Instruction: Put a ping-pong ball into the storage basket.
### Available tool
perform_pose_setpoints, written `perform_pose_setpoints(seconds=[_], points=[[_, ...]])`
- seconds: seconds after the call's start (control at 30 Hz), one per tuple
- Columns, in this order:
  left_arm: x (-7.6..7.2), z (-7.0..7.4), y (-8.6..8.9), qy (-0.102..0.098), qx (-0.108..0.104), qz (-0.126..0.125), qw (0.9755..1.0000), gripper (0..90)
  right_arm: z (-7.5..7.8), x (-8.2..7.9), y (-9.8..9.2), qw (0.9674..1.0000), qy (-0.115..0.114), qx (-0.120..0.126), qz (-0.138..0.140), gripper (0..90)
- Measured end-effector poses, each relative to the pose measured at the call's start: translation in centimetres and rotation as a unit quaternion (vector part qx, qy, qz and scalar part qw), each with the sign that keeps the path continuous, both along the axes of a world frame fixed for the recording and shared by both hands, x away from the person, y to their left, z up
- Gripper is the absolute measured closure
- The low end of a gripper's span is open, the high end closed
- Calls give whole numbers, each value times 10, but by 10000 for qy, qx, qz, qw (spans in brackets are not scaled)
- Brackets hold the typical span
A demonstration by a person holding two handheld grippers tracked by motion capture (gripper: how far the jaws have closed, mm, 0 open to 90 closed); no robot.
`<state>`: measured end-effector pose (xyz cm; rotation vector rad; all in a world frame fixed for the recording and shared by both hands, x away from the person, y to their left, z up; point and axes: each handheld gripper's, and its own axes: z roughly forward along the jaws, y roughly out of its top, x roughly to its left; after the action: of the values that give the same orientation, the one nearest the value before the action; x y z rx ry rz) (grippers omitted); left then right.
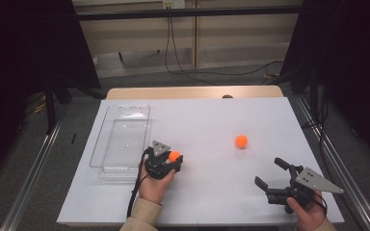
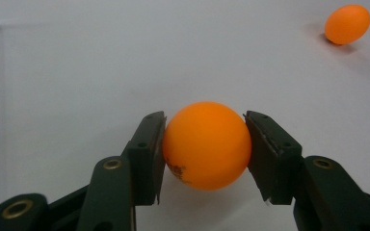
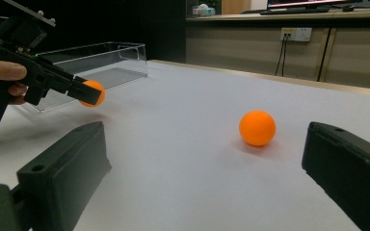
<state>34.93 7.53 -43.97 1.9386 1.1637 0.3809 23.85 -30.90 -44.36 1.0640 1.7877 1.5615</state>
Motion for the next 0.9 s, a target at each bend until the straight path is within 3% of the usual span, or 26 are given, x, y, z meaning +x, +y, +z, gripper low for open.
perform_pose_setpoints(seconds=[0.9], points=[[1, 18, -1, 155, -114, -284, 9994, 510, 0, 0, 0, 10000, 1, 13, -24, 18]])
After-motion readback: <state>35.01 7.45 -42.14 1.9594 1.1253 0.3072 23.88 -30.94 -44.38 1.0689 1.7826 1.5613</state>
